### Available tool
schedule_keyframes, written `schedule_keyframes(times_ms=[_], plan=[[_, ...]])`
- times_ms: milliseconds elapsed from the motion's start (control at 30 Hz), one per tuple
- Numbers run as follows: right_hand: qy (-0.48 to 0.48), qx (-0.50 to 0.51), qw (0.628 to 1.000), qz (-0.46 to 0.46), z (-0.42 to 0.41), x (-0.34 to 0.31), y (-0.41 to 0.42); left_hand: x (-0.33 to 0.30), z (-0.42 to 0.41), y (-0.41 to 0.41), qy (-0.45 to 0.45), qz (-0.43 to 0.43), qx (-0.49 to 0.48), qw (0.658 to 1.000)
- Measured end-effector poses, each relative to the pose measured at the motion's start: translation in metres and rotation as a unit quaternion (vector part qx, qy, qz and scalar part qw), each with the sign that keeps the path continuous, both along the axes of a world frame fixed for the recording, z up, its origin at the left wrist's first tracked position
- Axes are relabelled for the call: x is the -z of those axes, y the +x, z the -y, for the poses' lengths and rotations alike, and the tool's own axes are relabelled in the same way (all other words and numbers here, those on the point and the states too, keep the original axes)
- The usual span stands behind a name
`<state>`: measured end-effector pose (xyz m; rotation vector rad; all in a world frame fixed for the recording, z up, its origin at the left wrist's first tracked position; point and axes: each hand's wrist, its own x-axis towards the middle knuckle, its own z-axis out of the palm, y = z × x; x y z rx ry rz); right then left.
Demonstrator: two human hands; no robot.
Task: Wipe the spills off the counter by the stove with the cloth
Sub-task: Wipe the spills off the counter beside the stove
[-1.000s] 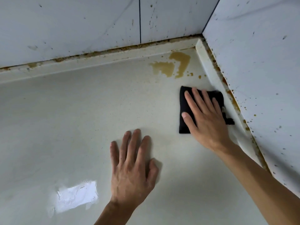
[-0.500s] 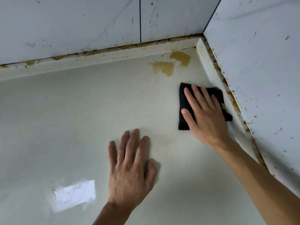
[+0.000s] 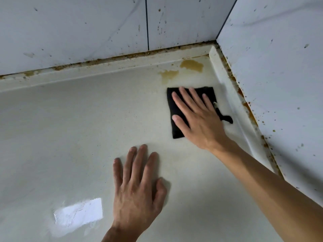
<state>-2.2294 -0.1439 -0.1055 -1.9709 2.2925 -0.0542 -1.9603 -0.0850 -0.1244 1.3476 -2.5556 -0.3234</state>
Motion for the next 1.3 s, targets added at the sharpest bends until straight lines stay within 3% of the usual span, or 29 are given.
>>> schedule_keyframes(times_ms=[133,433,500,633,800,1067,1167,1300], plan=[[0.001,0.101,0.995,0.012,0.000,-0.001,-0.028,0.007,-0.001,0.001,0.004,-0.001,0.000,1.000],[-0.027,0.272,0.962,0.024,0.106,0.000,-0.011,0.006,-0.001,0.000,-0.010,-0.018,0.005,1.000],[-0.020,0.246,0.969,0.024,0.108,-0.003,-0.004,0.006,0.000,0.001,-0.011,-0.013,0.006,1.000],[-0.009,0.045,0.999,0.019,0.075,-0.007,-0.010,0.004,0.000,0.000,-0.012,-0.006,-0.001,1.000],[-0.071,0.192,0.979,-0.013,0.052,-0.003,-0.023,0.002,-0.001,-0.003,-0.015,-0.012,-0.009,1.000],[-0.070,0.284,0.956,-0.004,0.113,0.004,-0.009,0.005,0.000,-0.001,-0.001,-0.011,0.000,1.000],[-0.049,0.222,0.974,0.006,0.110,0.002,0.006,0.007,-0.001,0.001,0.001,-0.009,0.000,1.000],[-0.014,-0.018,1.000,0.013,0.080,-0.002,0.001,0.008,-0.001,0.001,-0.007,-0.011,0.000,1.000]])
